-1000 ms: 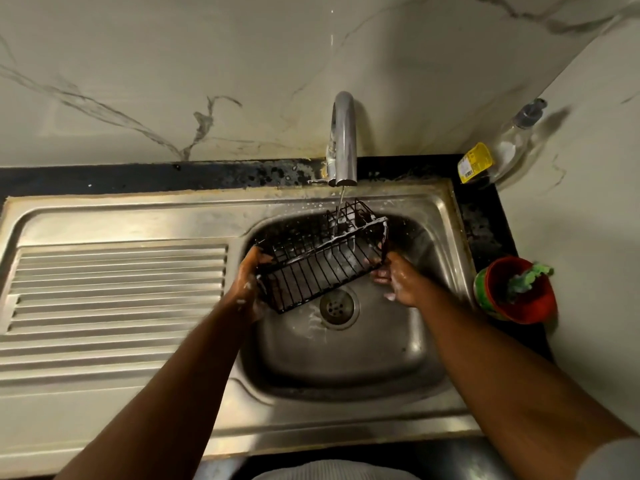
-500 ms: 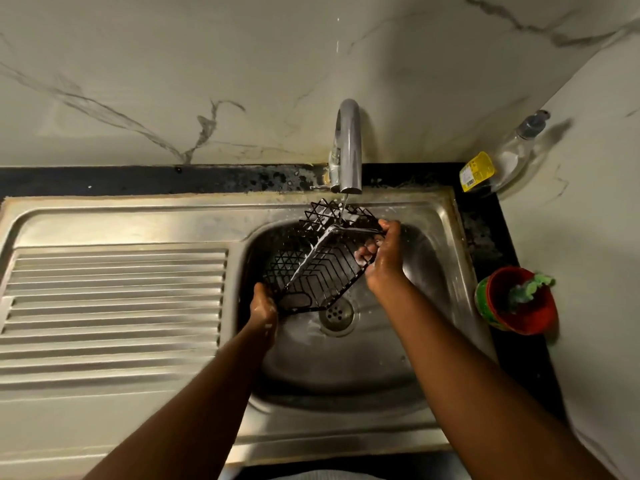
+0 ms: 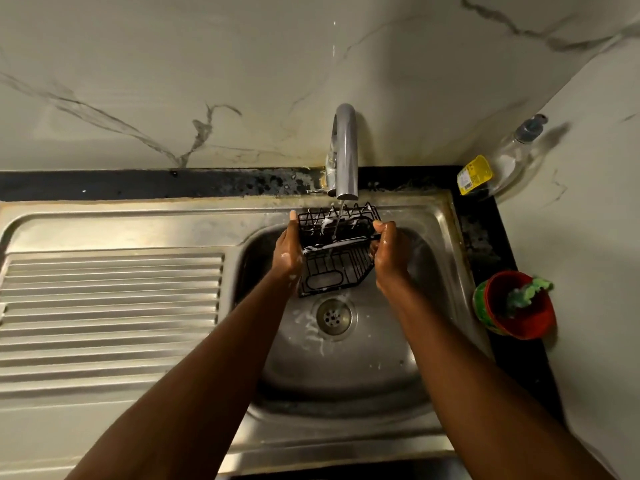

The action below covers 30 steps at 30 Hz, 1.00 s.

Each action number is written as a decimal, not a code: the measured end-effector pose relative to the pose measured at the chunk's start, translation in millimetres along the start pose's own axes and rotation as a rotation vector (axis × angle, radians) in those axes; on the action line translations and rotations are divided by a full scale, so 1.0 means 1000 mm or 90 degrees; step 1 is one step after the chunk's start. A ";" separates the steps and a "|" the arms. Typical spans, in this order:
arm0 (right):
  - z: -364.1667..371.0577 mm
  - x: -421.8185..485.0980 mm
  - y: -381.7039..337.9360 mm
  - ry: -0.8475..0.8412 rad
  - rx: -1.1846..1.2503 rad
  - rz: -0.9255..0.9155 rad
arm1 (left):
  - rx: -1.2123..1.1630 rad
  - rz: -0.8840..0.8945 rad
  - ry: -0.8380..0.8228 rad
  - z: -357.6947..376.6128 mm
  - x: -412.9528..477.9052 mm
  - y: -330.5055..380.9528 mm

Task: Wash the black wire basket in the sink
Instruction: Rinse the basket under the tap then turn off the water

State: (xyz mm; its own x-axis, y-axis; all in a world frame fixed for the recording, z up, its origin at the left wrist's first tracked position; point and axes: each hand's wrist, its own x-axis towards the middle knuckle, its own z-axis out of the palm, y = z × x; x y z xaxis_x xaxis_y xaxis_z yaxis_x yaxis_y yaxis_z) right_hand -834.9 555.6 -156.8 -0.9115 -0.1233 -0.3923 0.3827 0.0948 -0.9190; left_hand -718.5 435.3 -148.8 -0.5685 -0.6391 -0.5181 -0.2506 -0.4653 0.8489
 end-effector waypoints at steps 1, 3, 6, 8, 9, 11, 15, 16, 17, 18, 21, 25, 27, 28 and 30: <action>-0.001 -0.001 0.000 -0.006 -0.009 -0.003 | 0.011 -0.001 0.004 0.000 0.002 0.000; -0.005 -0.003 0.002 -0.021 -0.026 -0.014 | 0.087 0.000 0.046 -0.002 0.012 -0.002; -0.007 -0.002 0.007 -0.031 -0.065 -0.021 | 0.265 0.045 0.086 0.001 0.026 0.011; -0.008 -0.002 0.006 -0.022 -0.068 -0.024 | 0.447 0.127 0.063 0.015 0.025 0.024; -0.008 -0.004 0.005 -0.032 -0.083 -0.037 | 0.553 0.194 0.049 0.024 0.020 0.029; -0.007 -0.012 0.003 -0.078 -0.099 -0.086 | 0.764 0.307 0.026 0.041 0.010 0.031; -0.010 -0.020 0.008 -0.119 -0.113 -0.175 | 0.885 0.430 -0.111 0.051 0.014 0.026; -0.011 -0.021 0.009 -0.110 -0.114 -0.197 | 0.870 0.460 -0.143 0.051 0.016 0.025; -0.013 -0.023 0.009 -0.097 -0.108 -0.216 | 0.875 0.501 -0.165 0.052 0.018 0.024; -0.015 -0.023 0.011 -0.087 -0.093 -0.232 | 0.906 0.533 -0.175 0.053 0.020 0.023; -0.020 -0.023 0.017 -0.077 -0.090 -0.256 | 0.904 0.597 -0.238 0.053 0.027 0.022; -0.017 -0.024 0.014 -0.074 -0.109 -0.195 | 0.750 0.531 -0.256 0.033 0.031 0.023; -0.009 -0.028 0.007 -0.055 -0.095 -0.195 | 0.784 0.334 -0.130 0.020 0.028 0.019; -0.004 -0.029 0.005 -0.044 -0.101 -0.205 | 0.787 0.233 -0.057 0.014 0.025 0.018; 0.004 -0.028 0.003 -0.027 -0.122 -0.188 | 0.771 0.104 0.042 0.004 0.021 0.016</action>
State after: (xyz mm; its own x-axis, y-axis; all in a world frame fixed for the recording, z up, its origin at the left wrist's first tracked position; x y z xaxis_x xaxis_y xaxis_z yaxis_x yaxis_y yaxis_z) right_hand -807.6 555.7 -148.3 -0.9702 -0.2129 -0.1157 0.0647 0.2323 -0.9705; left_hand -737.9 416.8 -145.8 -0.6296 -0.6823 -0.3716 -0.7674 0.4714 0.4346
